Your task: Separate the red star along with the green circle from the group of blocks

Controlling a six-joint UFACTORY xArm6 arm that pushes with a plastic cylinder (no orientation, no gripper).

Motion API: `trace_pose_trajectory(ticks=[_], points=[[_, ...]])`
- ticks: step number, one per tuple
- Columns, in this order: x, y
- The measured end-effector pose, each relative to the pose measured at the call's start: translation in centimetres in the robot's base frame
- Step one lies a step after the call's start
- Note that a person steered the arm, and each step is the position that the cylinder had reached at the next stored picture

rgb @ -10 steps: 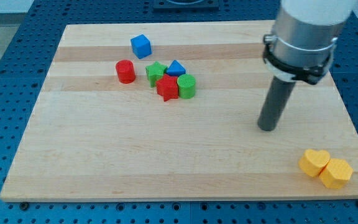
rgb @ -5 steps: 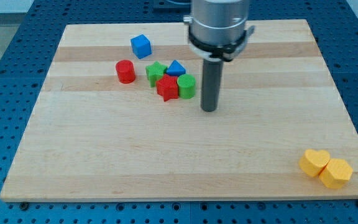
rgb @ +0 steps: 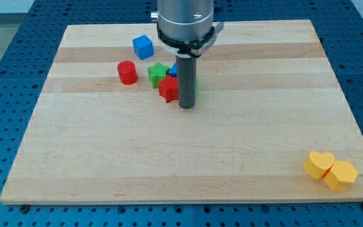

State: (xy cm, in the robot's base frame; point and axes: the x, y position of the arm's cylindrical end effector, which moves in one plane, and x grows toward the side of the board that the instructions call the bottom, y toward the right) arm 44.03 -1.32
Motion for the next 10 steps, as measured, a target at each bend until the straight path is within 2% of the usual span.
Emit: trace_pose_trajectory(ticks=[2,4,6,7,8,9,10], points=[[1.6,-5.5],[0.1,-12.1],[0.1,-13.7],[-1.6,-16.3],[-4.9,-17.5],[-9.1,-17.0],[-11.6,-16.3]])
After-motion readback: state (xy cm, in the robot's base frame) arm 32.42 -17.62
